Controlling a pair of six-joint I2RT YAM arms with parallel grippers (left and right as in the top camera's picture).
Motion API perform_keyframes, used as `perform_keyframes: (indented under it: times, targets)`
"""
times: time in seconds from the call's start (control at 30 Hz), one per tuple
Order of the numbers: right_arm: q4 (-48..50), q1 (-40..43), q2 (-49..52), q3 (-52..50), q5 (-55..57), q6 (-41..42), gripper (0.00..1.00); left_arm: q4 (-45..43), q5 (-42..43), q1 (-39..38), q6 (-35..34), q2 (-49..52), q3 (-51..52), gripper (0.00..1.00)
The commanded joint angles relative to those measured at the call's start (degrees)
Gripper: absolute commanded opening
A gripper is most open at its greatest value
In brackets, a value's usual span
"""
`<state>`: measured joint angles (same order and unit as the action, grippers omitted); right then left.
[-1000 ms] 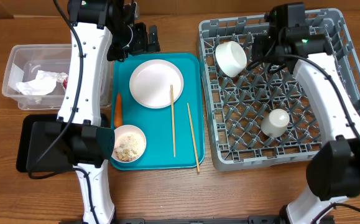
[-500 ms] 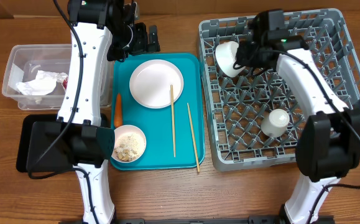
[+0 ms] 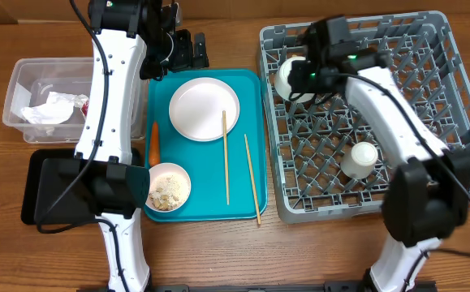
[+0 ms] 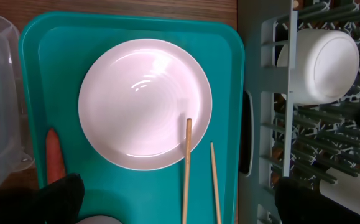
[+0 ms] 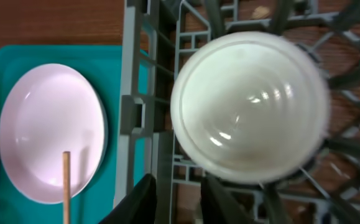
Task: Sort waste into correct bins and load items into the dishwasher
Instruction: 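Release the bowl and swing the right gripper back toward the teal tray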
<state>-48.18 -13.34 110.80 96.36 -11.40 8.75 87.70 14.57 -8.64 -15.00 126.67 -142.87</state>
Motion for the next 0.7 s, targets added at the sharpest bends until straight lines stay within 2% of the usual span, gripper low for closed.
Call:
perform_keyframes:
  times: [0.0,0.07,0.23,0.47,0.67]
  targets:
    - [-3.93,0.39,-9.94,0.52,-0.37,-0.13,0.31,0.09,0.02,-0.33,0.22,-0.04,-0.44,1.00]
    - [-8.52,-0.11,-13.46,0.52,-1.40,-0.15,0.34,0.09,0.02,-0.33,0.22,-0.04,-0.44,1.00]
    - [-15.91,-1.90,-16.57,0.52,-7.06,1.86,0.34,0.00,0.09,-0.33,0.07,-0.04,-0.44,1.00]
    - [-20.46,-4.96,-16.50,0.35,-8.81,2.01,0.38,-0.13,0.07,-0.33,-0.24,-0.04,-0.44,1.00]
    - [-22.45,-9.66,-16.50,0.35,-12.17,1.97,0.39,-0.11,0.07,-0.33,-0.24,-0.04,-0.44,1.00]
